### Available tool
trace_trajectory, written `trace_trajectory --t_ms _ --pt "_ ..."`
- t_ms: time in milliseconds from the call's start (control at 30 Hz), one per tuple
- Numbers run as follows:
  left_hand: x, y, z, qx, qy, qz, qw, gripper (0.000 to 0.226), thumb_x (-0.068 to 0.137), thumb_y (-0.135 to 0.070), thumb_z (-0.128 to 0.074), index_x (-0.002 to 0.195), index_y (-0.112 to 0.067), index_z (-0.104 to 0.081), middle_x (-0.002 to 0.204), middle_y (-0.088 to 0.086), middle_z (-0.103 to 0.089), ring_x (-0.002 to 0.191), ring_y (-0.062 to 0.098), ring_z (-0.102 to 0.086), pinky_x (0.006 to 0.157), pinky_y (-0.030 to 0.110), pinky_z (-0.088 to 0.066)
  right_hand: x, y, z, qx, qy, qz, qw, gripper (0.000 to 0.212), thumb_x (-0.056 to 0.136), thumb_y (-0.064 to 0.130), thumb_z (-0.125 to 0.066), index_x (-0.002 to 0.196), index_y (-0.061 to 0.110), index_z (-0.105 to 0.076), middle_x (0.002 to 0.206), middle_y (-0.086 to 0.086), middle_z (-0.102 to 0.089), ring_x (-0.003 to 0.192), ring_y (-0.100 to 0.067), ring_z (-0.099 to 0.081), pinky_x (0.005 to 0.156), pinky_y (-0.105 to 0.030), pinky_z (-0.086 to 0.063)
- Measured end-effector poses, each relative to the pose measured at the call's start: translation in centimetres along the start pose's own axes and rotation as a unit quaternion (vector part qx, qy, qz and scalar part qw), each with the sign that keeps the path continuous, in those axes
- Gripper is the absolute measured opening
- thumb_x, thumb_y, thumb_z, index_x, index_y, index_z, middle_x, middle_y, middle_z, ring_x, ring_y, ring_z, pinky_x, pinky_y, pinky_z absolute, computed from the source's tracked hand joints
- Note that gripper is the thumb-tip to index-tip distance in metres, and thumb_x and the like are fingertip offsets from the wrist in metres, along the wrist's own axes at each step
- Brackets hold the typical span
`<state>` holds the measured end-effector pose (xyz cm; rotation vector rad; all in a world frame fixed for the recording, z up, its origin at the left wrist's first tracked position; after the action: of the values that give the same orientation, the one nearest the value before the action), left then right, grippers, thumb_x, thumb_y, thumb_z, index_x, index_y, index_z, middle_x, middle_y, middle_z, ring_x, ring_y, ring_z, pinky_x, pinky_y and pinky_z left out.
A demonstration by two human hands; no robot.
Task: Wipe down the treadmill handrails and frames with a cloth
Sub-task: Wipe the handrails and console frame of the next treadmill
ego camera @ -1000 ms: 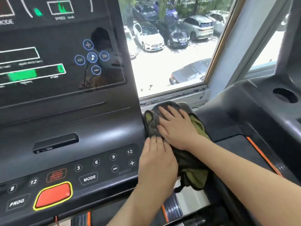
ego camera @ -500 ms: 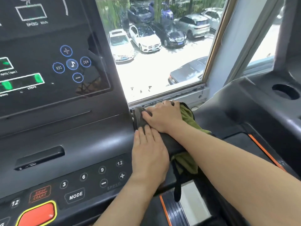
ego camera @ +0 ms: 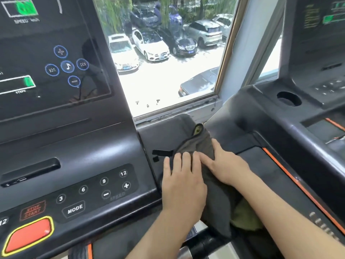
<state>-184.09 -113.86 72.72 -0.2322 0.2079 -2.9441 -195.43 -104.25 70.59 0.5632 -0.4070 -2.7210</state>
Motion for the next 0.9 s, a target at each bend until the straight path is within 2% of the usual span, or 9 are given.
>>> trace_trajectory --t_ms 133,233,333,433,500,567,667,800,900 --pt "2.2 2.6 -0.7 0.051 0.045 0.02 0.997 0.065 0.078 -0.032 -0.065 0.135 -0.004 -0.053 0.139 0.017 -0.052 0.13 0.033 -0.048 0.108 0.052 -0.037 3.8 3.6 0.5 -0.027 -0.045 0.008 0.999 0.079 0.092 0.07 -0.024 0.154 0.027 -0.002 0.138 -0.021 -0.049 0.117 -0.039 -0.054 0.091 -0.047 -0.045" --pt "5.0 5.3 -0.6 0.084 0.092 0.041 0.991 0.068 0.094 -0.035 -0.045 0.151 -0.004 -0.023 0.157 0.017 -0.027 0.145 0.03 -0.026 0.117 0.05 -0.018 7.8 6.9 0.9 -0.044 -0.068 0.02 0.997 0.077 0.092 0.071 -0.021 0.154 0.032 0.001 0.15 -0.023 -0.033 0.127 -0.043 -0.044 0.098 -0.049 -0.041" --pt "7.6 7.9 -0.3 0.113 0.113 0.07 0.985 0.068 0.1 -0.04 -0.028 0.154 -0.008 -0.003 0.162 0.014 -0.007 0.149 0.028 -0.009 0.12 0.047 -0.008 10.9 9.5 1.0 -0.084 -0.079 0.068 0.991 0.062 0.094 0.067 -0.019 0.15 0.042 -0.018 0.154 -0.015 -0.031 0.133 -0.044 -0.035 0.106 -0.054 -0.035" --pt "8.5 8.1 -0.6 0.104 0.115 0.077 0.985 0.067 0.099 -0.039 -0.026 0.154 -0.006 -0.006 0.162 0.016 -0.009 0.149 0.03 -0.011 0.12 0.044 -0.01 12.1 10.5 1.2 -0.088 -0.07 0.125 0.986 0.051 0.098 0.056 -0.022 0.145 0.04 -0.037 0.156 0.001 -0.031 0.14 -0.035 -0.024 0.107 -0.054 -0.031" --pt "7.3 6.7 -1.1 0.081 0.095 0.059 0.991 0.068 0.095 -0.037 -0.02 0.153 -0.001 -0.014 0.16 0.02 -0.015 0.148 0.033 -0.016 0.12 0.044 -0.013 11.0 9.8 1.2 -0.069 -0.058 0.168 0.982 0.047 0.101 0.048 -0.026 0.147 0.04 -0.034 0.158 0.005 -0.025 0.143 -0.031 -0.016 0.112 -0.051 -0.027" --pt "5.3 4.4 -1.2 0.055 0.067 0.032 0.996 0.07 0.089 -0.034 -0.02 0.146 0.004 -0.034 0.151 0.025 -0.035 0.14 0.038 -0.034 0.115 0.047 -0.027 8.3 8.1 1.2 -0.056 -0.051 0.202 0.976 0.047 0.101 0.037 -0.034 0.148 0.04 -0.031 0.161 0.008 -0.018 0.146 -0.027 -0.011 0.114 -0.047 -0.024" --pt "2.0 0.8 -1.4 0.007 0.036 -0.023 0.999 0.061 0.084 -0.027 -0.037 0.133 0.005 -0.053 0.135 0.025 -0.054 0.125 0.039 -0.051 0.105 0.045 -0.043 2.7 5.4 1.7 -0.084 -0.078 0.201 0.973 0.049 0.091 0.029 -0.048 0.139 0.04 -0.046 0.156 0.011 -0.03 0.144 -0.018 -0.022 0.108 -0.047 -0.034" --pt "-1.9 -1.3 -0.1 -0.048 -0.009 -0.087 0.995 0.036 0.082 -0.017 -0.047 0.111 -0.009 -0.068 0.111 0.01 -0.068 0.104 0.028 -0.061 0.089 0.036 -0.051 -1.5 4.8 3.1 -0.144 -0.13 0.183 0.964 0.034 0.072 0.046 -0.051 0.096 0.033 -0.071 0.123 0.004 -0.053 0.127 -0.02 -0.038 0.103 -0.051 -0.033" --pt "-2.9 0.0 1.4 -0.049 -0.033 -0.079 0.995 0.015 0.083 -0.023 -0.054 0.088 -0.02 -0.068 0.083 -0.002 -0.063 0.079 0.019 -0.054 0.069 0.031 -0.042 -2.0 6.3 2.7 -0.129 -0.154 0.233 0.951 0.03 0.073 0.055 -0.056 0.087 0.029 -0.06 0.112 0.001 -0.05 0.114 -0.023 -0.043 0.09 -0.045 -0.041"
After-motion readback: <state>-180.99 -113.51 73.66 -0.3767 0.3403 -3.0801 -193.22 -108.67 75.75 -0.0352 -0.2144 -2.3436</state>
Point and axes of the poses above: each hand's wrist, its own x-axis towards the middle knuckle, its own z-axis out of the back of the hand, y = z × x, the point moved 4 cm from there along x, towards the middle knuckle
